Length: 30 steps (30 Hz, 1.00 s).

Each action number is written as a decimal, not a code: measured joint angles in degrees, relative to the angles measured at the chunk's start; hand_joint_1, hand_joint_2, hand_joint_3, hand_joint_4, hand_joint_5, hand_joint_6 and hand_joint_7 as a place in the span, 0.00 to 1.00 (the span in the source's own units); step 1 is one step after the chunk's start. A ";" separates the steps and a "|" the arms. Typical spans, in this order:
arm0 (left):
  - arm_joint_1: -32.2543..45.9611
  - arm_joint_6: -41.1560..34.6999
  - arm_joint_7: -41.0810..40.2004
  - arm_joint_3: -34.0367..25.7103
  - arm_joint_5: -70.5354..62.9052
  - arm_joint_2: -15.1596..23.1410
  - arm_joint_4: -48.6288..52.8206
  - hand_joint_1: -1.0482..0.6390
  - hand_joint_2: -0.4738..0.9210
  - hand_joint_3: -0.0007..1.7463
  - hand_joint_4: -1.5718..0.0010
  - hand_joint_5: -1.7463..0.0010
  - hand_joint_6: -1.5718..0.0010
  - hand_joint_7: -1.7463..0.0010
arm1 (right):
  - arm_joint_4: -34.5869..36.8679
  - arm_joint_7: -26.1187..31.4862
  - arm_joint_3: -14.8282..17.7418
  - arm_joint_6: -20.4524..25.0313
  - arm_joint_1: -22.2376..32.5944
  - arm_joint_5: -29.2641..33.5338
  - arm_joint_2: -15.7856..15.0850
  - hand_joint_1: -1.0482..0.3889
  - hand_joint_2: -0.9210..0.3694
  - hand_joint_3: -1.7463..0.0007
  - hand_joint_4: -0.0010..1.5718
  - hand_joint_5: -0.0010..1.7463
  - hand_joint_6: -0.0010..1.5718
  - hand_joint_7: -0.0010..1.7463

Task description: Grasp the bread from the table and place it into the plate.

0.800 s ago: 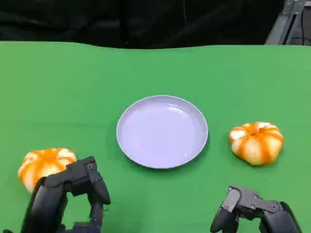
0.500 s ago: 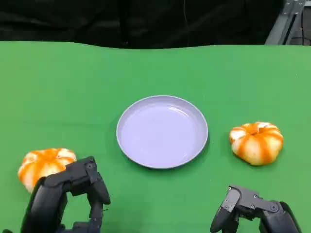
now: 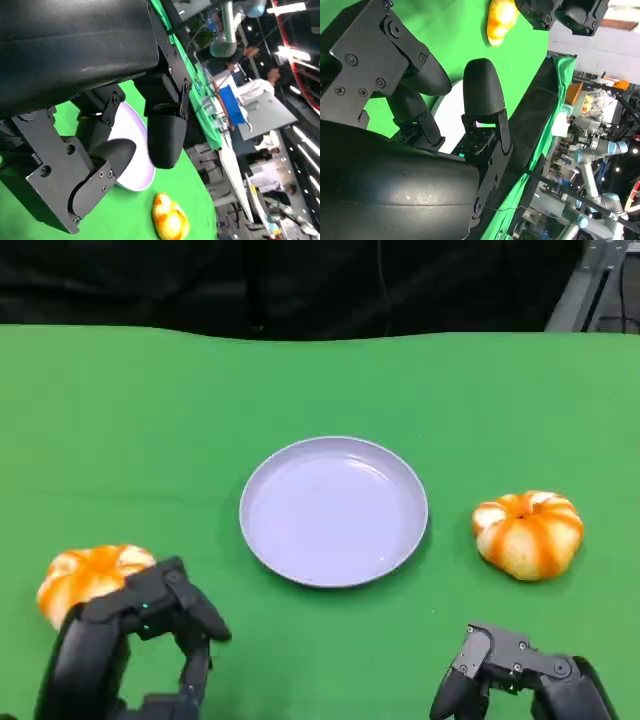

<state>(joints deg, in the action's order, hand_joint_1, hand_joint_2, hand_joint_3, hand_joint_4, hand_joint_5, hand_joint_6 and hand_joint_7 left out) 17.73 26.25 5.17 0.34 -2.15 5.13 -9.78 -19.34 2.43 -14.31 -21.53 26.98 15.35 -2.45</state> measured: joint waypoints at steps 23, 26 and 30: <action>-11.19 -30.28 -3.24 1.89 -47.78 10.78 -2.35 0.26 0.96 0.01 1.00 0.67 0.79 0.95 | -1.54 0.66 -1.58 1.83 -0.15 1.54 0.51 0.74 0.57 0.06 0.57 1.00 0.52 0.83; -14.96 -35.00 -0.61 4.51 -51.97 12.17 0.92 0.25 0.97 0.00 1.00 0.68 0.80 0.96 | -1.53 0.69 -1.59 1.90 -0.23 1.56 0.51 0.73 0.57 0.06 0.57 1.00 0.52 0.83; -20.46 -39.94 1.16 7.72 -54.88 13.02 8.56 0.26 0.96 0.00 1.00 0.68 0.80 0.97 | -1.54 0.73 -1.68 2.07 -0.23 1.57 0.55 0.73 0.57 0.06 0.57 1.00 0.52 0.83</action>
<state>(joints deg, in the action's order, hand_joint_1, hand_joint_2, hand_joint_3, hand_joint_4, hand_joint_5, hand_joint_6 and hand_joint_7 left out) -2.73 -13.69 6.33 8.06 -57.03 18.14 -1.22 -20.88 3.16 -15.99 -19.46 26.75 16.92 -1.91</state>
